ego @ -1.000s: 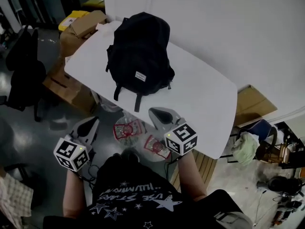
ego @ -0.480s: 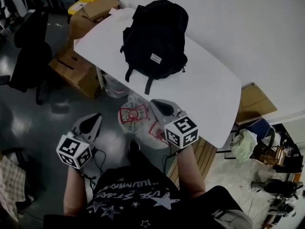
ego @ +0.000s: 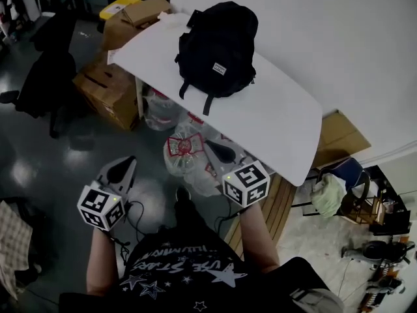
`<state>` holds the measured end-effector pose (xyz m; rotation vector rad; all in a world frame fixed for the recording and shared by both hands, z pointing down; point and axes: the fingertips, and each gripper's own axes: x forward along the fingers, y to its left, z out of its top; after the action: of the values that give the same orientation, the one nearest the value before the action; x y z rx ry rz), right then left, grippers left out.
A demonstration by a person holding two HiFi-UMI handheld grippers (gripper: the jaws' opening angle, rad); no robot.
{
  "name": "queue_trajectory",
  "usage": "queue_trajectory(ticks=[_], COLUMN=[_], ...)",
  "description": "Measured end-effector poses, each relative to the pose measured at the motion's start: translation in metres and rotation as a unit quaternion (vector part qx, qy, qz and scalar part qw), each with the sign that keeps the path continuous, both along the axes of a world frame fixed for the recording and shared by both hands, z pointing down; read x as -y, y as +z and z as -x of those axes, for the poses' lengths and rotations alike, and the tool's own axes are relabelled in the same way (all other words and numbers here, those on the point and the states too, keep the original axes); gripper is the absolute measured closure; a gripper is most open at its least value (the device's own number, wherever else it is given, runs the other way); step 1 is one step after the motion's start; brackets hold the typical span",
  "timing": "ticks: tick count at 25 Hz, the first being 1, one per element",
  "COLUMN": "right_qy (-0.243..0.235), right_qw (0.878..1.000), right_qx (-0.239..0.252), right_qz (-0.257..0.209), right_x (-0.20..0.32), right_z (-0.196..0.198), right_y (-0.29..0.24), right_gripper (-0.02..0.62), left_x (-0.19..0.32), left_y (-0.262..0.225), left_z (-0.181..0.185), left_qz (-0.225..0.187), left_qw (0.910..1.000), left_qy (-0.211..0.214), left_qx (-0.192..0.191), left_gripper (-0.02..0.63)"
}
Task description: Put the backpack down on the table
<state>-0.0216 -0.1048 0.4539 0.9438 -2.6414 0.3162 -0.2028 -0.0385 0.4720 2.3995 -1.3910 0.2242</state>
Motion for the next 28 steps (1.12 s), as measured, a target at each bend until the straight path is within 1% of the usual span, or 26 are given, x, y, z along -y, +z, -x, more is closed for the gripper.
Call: queue_trajectory(ticks=[3, 8, 12, 15, 21, 25, 28], right_qy=[0.004, 0.005, 0.005, 0.015, 0.033, 0.037, 0.033], right_qw=[1.000, 1.000, 1.000, 0.999, 0.998, 0.998, 0.998], right_qx=[-0.002, -0.016, -0.026, -0.034, -0.046, -0.044, -0.045], right_qz=[-0.007, -0.002, -0.006, -0.006, -0.006, -0.008, -0.009], right_x=[-0.024, -0.069, -0.108, -0.132, -0.168, -0.178, -0.180], right_z=[0.002, 0.007, 0.010, 0.005, -0.013, -0.017, -0.020], right_y=[-0.005, -0.002, -0.003, -0.005, -0.006, -0.008, -0.009], right_gripper=[0.594, 0.594, 0.594, 0.595, 0.595, 0.595, 0.595], left_x=[-0.024, -0.065, -0.095, -0.113, -0.136, -0.141, -0.140], left_y=[-0.004, -0.008, -0.007, -0.007, -0.009, -0.010, -0.013], left_z=[0.003, 0.004, 0.009, 0.006, -0.010, -0.018, -0.024], left_qz=[0.000, -0.006, -0.005, -0.005, -0.011, -0.011, -0.014], left_qw=[1.0000, 0.9999, 0.9999, 0.9997, 0.9987, 0.9981, 0.9980], left_qy=[0.001, 0.009, 0.009, 0.019, 0.043, 0.055, 0.057], left_qx=[-0.002, 0.000, -0.011, -0.017, -0.026, -0.024, -0.023], left_gripper=[0.600, 0.600, 0.600, 0.600, 0.600, 0.600, 0.600])
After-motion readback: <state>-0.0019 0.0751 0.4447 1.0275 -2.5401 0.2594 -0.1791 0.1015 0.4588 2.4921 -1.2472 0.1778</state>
